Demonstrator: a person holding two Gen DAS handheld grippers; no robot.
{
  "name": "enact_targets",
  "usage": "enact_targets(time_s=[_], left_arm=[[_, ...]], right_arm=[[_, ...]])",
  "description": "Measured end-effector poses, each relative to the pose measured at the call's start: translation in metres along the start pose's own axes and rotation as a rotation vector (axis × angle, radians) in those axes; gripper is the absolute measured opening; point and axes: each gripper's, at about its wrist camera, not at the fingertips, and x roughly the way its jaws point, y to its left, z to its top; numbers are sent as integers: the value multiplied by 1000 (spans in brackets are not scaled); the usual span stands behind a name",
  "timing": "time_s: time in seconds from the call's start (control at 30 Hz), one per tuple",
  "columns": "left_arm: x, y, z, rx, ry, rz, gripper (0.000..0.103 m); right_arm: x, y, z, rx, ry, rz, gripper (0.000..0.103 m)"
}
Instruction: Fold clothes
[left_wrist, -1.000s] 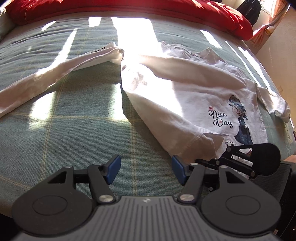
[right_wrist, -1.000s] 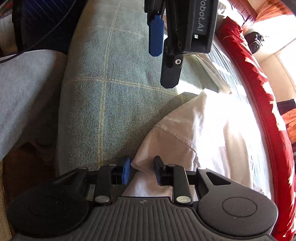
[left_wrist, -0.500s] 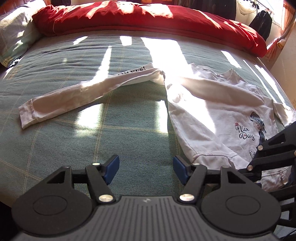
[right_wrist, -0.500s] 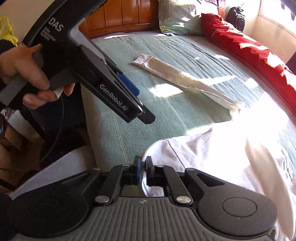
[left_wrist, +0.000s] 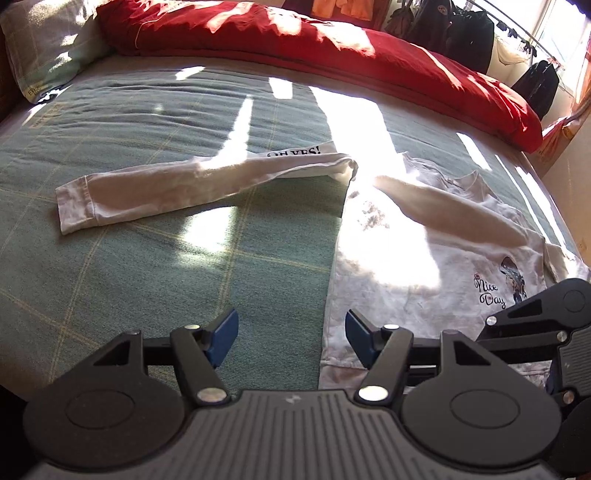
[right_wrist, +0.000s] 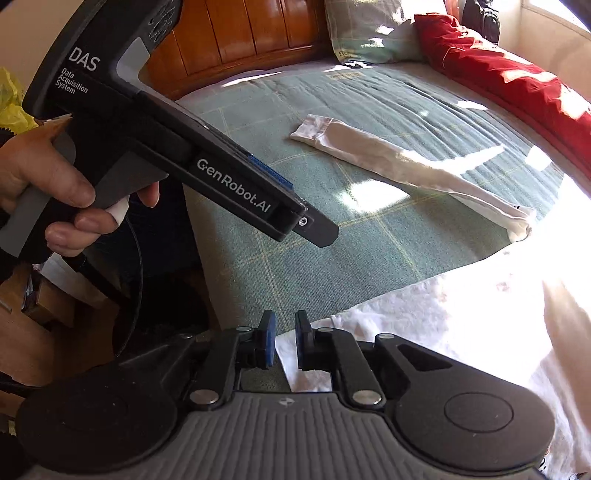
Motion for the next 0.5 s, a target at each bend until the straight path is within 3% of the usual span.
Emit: enact_targets(time_s=[0.1, 0.2, 0.37, 0.5], left_arm=[[2, -12, 9, 11, 3, -37, 64], [3, -31, 28, 18, 21, -92, 64], [-1, -75, 76, 59, 0, -146, 64], [12, -97, 89, 76, -8, -138, 70]], right_arm=[[-18, -22, -3, 46, -15, -66, 15], [-43, -57, -12, 126, -22, -169, 25], [-99, -131, -39, 351, -39, -327, 37], [-156, -177, -82, 553, -98, -350, 47]])
